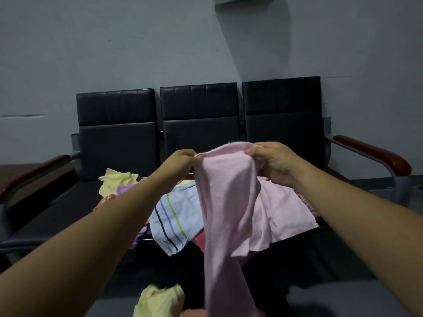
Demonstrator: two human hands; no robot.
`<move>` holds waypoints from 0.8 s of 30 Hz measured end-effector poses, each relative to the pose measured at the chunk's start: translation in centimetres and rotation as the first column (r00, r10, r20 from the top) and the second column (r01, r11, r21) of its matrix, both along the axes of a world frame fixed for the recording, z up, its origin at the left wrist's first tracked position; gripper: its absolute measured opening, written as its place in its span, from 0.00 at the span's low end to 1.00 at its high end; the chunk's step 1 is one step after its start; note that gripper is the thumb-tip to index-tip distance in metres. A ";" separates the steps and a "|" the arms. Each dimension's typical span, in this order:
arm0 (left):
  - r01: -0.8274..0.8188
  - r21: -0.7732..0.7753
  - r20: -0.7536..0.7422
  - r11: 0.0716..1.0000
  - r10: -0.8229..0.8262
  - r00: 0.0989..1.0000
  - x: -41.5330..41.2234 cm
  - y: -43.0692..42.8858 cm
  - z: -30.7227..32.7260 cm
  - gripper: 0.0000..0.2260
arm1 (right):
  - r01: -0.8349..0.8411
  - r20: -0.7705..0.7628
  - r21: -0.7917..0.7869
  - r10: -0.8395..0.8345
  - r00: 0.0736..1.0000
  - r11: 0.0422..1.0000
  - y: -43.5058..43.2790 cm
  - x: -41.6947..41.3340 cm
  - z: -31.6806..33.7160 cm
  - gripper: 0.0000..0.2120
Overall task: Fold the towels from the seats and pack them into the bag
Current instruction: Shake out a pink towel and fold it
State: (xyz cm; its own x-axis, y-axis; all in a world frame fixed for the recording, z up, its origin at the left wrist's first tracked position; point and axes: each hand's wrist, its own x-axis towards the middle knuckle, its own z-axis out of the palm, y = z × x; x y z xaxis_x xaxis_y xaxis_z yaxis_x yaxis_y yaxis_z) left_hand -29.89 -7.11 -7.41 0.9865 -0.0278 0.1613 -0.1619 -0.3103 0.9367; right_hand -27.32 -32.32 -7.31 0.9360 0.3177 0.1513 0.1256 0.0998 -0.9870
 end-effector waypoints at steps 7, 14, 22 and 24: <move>0.202 0.197 0.140 0.959 -0.232 0.963 -0.8 -2.0 0.6 0.07 | -0.028 0.211 -0.328 0.102 0.972 0.944 2.9 -1.6 2.4 0.09; -0.007 -0.011 0.127 1.000 0.008 0.992 -0.4 -1.4 0.2 0.07 | 0.008 0.160 -0.716 0.153 0.975 0.698 0.3 0.3 -1.3 0.04; -0.121 0.121 0.184 0.985 0.098 0.978 0.2 0.8 -0.8 0.04 | 0.149 0.182 -0.397 -0.082 0.980 0.906 -1.6 1.4 -3.9 0.07; -0.150 0.067 0.176 0.986 0.136 0.975 0.3 1.2 -0.8 0.07 | 0.128 0.199 -0.459 -0.039 0.979 0.879 -1.6 1.4 -3.5 0.09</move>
State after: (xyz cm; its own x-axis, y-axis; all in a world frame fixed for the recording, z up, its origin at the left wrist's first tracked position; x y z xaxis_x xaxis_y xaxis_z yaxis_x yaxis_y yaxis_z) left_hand -29.55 -5.89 -8.19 0.9393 0.0920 0.3306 -0.2659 -0.4137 0.8707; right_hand -25.91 -33.95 -10.81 0.9337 0.3147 0.1710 0.2906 -0.3863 -0.8754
